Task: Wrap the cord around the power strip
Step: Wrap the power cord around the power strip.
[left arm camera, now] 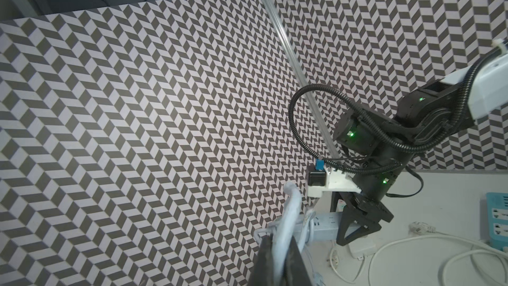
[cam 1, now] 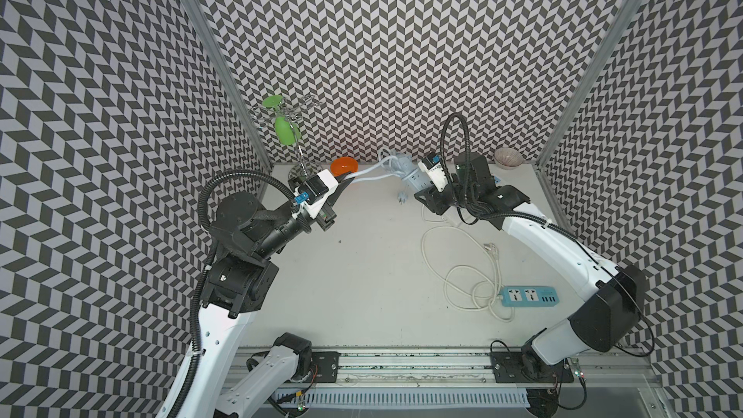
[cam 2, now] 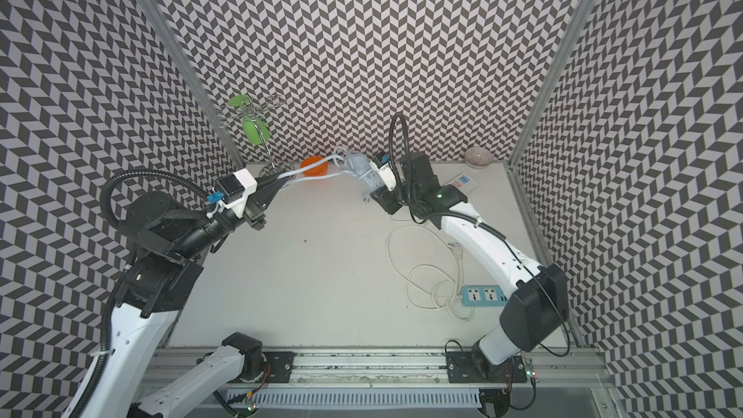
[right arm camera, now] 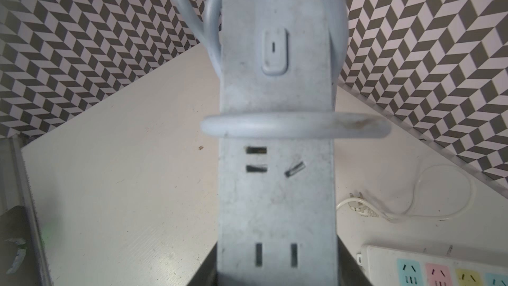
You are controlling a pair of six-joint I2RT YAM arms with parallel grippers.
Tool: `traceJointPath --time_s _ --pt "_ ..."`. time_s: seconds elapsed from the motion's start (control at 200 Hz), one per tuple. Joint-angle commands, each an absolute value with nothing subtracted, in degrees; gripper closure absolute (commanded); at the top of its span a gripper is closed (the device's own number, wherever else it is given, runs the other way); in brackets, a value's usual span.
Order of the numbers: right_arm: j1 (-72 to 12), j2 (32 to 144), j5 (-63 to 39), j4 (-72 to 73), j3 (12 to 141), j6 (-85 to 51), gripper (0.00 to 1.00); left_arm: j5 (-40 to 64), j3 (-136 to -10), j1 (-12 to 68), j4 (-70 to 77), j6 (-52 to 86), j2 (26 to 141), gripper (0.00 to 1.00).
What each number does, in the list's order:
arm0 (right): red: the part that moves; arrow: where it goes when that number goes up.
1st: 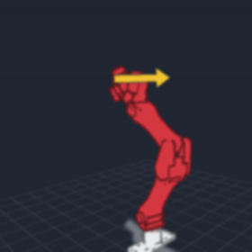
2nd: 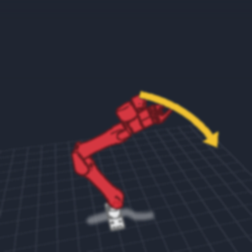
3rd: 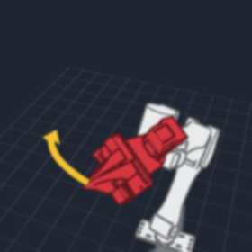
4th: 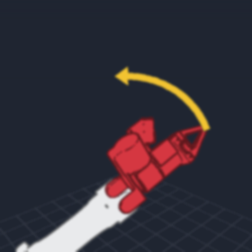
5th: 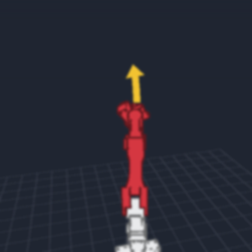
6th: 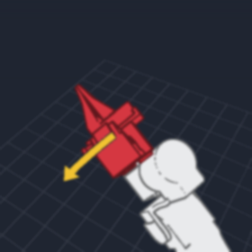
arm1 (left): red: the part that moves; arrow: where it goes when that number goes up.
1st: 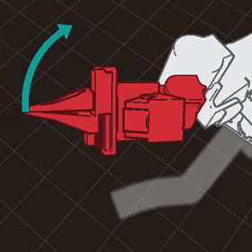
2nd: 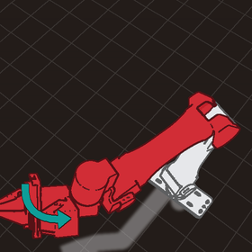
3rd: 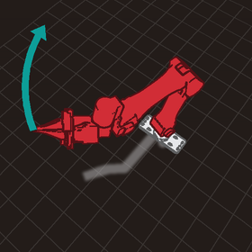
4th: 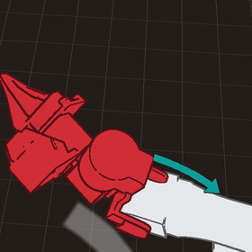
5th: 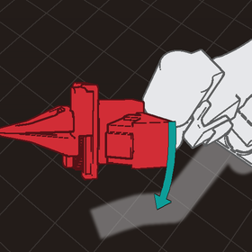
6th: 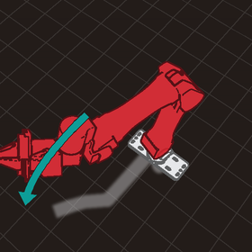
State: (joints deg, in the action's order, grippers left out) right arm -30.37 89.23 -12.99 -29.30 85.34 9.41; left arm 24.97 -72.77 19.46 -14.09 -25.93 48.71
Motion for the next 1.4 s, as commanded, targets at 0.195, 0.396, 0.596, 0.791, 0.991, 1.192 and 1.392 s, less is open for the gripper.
traceJointPath --time_s 0.195,0.396,0.596,0.791,0.991,1.192,1.392 --pt "-30.3 82.6 -22.1 -33.3 78.5 11.6 1.00 -8.8 -78.4 19.9 4.6 -34.4 57.2 0.98" --pt "-30.2 79.6 -18.9 -35.1 75.5 12.5 1.00 -10.0 -88.7 21.9 4.2 -42.3 68.0 0.98" --pt "-30.2 80.2 -21.2 -38.8 76.6 14.7 1.00 -14.4 -85.2 22.9 7.8 -51.0 68.8 0.98" --pt "-30.2 79.1 -18.6 -35.0 74.4 12.6 1.00 -7.8 -83.7 23.3 3.3 -46.3 65.2 0.98" --pt "-30.1 84.6 -20.0 -34.1 78.4 11.2 1.00 1.6 -85.8 23.6 -1.7 -35.7 59.6 0.98" --pt "-30.2 88.1 -21.2 -32.0 82.5 9.7 1.00 11.5 -80.7 24.4 -1.7 -25.3 55.1 0.99" --pt "-30.0 89.2 -22.9 -25.7 85.2 7.0 1.00 16.1 -72.1 26.1 -1.3 -21.1 52.0 0.99"
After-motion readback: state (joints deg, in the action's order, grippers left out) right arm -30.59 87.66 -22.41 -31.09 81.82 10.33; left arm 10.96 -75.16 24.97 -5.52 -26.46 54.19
